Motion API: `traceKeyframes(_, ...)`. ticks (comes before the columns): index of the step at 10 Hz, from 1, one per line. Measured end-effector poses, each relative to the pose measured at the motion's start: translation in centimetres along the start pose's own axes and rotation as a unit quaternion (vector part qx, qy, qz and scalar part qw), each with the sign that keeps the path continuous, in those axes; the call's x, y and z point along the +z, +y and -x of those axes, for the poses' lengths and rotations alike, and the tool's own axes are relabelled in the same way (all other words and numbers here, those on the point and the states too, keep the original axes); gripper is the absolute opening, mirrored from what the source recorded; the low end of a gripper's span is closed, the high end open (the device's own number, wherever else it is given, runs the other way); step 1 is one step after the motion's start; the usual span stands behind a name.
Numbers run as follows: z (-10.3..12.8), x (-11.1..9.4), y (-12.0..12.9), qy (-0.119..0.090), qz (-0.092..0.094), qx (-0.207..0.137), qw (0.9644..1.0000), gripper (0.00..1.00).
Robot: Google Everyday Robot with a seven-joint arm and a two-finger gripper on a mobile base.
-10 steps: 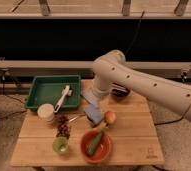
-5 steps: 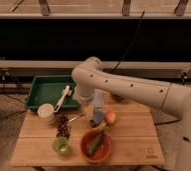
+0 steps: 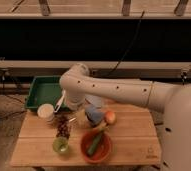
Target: Place grapes in table surface
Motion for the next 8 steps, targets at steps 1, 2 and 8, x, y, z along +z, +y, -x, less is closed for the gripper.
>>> traceKeyframes(1, 0.2, 0.8, -0.4, -0.001, 0.0, -0.008, 1.0, 0.8)
traceKeyframes(2, 0.3, 1.6, -0.7, -0.005, 0.0, -0.013, 0.9999, 0.8)
traceKeyframes(8, 0.0, 6.9, -1.7, -0.016, 0.021, -0.031, 0.9992, 0.8)
